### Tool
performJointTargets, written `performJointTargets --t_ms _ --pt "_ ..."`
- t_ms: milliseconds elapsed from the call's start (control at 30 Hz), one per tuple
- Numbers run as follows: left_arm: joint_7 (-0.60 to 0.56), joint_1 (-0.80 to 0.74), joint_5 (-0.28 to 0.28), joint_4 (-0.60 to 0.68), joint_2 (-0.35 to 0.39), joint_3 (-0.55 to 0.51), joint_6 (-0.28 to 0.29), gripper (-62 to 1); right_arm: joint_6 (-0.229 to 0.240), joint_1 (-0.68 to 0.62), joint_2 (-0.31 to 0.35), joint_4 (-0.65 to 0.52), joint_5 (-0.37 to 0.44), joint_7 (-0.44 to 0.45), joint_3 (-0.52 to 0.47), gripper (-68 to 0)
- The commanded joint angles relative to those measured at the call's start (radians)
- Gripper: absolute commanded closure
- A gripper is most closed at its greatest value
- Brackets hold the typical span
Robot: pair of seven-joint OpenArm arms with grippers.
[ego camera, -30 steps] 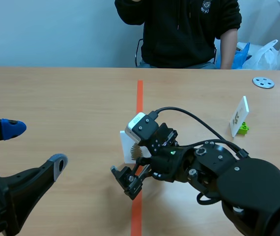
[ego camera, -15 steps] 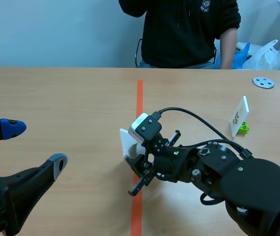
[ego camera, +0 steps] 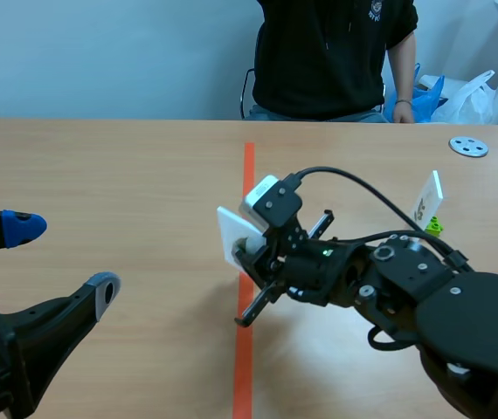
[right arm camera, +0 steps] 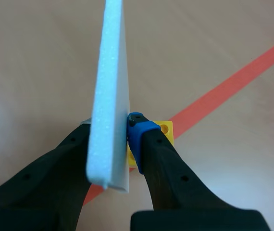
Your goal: Sort the leaf by its shape. The table is split by an orange tape line. A compound leaf with several leaflets goes to the left side, a simple leaf with one blade goes to the right side. Return to the home posture when a red brick is placed on the table.
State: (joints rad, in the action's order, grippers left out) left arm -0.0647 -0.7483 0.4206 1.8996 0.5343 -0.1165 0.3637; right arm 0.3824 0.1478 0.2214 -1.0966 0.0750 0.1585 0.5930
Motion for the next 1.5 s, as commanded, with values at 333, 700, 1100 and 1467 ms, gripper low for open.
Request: performJointTargets --t_ms 333,700,1100,1467 --pt "-0.021 -0.002 0.01 0.014 -0.007 -0.003 -0.002 -62.3 0.006 -0.218 0.125 -0.406 0.203 -0.124 -0.346 -6.2" --pt "-0.022 -0.002 0.01 0.014 -0.007 -0.003 -0.002 -62.3 -0.045 -0.344 0.138 -0.447 0.345 -0.209 -0.647 -6.2" --pt "-0.022 -0.002 0.01 0.014 -0.007 -0.003 -0.002 -62.3 -0.181 -0.306 0.121 -0.304 0.345 -0.207 -0.666 -6.2" --pt "-0.025 -0.002 0.01 0.014 -0.007 -0.003 -0.002 -62.3 -0.18 -0.154 0.081 -0.045 0.349 -0.169 -0.663 -6.2"
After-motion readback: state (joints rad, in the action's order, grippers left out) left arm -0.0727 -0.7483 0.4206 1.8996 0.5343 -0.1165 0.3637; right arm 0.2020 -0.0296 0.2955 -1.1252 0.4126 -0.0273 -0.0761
